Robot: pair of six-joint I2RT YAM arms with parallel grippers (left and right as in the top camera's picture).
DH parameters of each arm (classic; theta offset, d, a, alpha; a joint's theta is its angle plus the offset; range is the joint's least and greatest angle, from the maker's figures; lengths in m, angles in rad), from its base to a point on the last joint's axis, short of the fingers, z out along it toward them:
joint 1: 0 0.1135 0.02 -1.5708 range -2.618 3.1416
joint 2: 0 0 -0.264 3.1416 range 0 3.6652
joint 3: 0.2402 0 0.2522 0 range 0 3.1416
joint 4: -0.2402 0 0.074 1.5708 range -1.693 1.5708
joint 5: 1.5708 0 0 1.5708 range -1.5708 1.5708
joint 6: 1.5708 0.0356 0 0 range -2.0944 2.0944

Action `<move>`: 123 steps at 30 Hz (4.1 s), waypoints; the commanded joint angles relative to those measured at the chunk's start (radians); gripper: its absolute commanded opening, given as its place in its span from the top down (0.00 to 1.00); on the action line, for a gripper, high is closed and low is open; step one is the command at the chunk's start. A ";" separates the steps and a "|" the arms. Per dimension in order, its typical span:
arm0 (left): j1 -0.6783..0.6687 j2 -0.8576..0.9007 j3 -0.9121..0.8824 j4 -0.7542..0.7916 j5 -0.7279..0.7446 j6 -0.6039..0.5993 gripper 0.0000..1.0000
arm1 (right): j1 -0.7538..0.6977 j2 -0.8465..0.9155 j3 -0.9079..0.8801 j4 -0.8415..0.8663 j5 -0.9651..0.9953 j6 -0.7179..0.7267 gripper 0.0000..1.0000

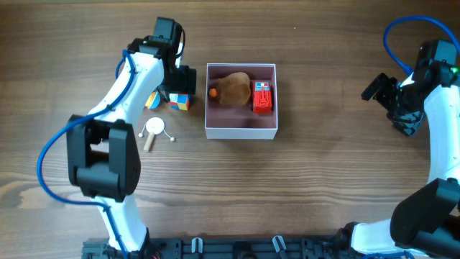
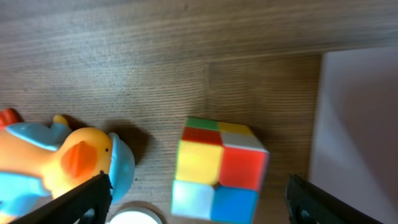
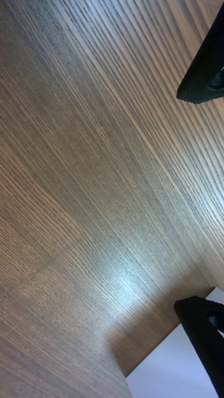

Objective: Pack container
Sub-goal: 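Reach the left gripper to the Rubik's cube and grasp it, then carry the cube right into the box and release it, then move the left gripper to the orange-and-blue duck and grasp it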

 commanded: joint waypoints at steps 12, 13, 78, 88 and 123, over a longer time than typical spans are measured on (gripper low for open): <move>0.007 0.035 0.010 0.008 0.076 0.081 0.14 | -0.001 0.006 0.010 -0.005 -0.016 -0.003 0.00; 0.006 0.036 0.010 0.007 0.079 0.082 0.14 | -0.001 0.006 0.010 -0.005 -0.016 -0.003 0.00; -0.507 -0.050 0.155 -0.088 0.044 -0.490 0.45 | -0.001 0.006 0.010 -0.025 -0.016 -0.005 0.00; -0.539 -0.019 0.155 -0.063 0.014 -0.504 0.47 | -0.001 0.006 0.010 -0.041 -0.031 -0.006 0.00; 0.175 0.024 0.038 -0.129 0.047 -0.053 0.26 | -0.001 0.006 0.010 -0.031 -0.031 -0.006 0.00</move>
